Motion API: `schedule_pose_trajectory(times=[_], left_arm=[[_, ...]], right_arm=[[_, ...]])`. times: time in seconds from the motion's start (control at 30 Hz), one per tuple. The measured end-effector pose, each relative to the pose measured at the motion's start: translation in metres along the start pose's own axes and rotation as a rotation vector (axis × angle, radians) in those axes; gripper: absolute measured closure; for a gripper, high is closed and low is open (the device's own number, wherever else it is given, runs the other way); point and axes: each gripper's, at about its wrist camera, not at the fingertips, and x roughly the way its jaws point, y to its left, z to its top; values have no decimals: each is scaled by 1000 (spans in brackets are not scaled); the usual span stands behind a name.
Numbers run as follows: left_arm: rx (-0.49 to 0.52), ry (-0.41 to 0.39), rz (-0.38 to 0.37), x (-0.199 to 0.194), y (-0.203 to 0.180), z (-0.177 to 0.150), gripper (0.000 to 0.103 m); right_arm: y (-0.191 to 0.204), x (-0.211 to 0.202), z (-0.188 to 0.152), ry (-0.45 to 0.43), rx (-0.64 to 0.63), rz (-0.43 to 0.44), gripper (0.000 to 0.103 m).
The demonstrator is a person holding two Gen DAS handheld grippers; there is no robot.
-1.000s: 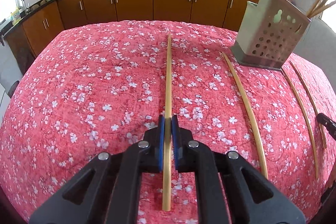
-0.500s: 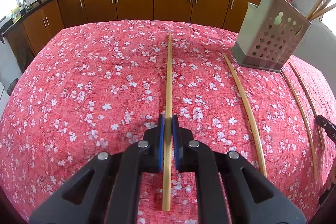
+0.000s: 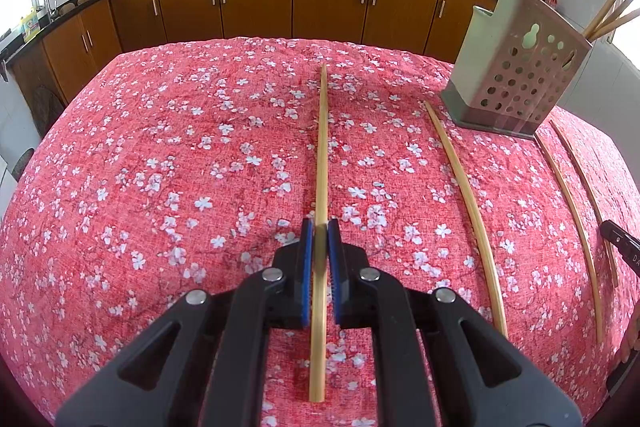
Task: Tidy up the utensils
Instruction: 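Hold the grasped chopsticks in both grippers just above the cloth, then lift the chopsticks with both grippers and carry them over the holder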
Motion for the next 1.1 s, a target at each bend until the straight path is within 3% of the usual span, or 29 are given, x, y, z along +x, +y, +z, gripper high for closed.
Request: schedule_pose_trajectory(times=[0.6, 1.1], left_arm=[[-17, 0, -21, 0, 1, 0, 93], [49, 7, -30, -23, -7, -28, 94]], right_arm=[[-1, 0, 0, 1, 2, 2, 94], [-7, -18, -16, 4, 14, 29, 95]])
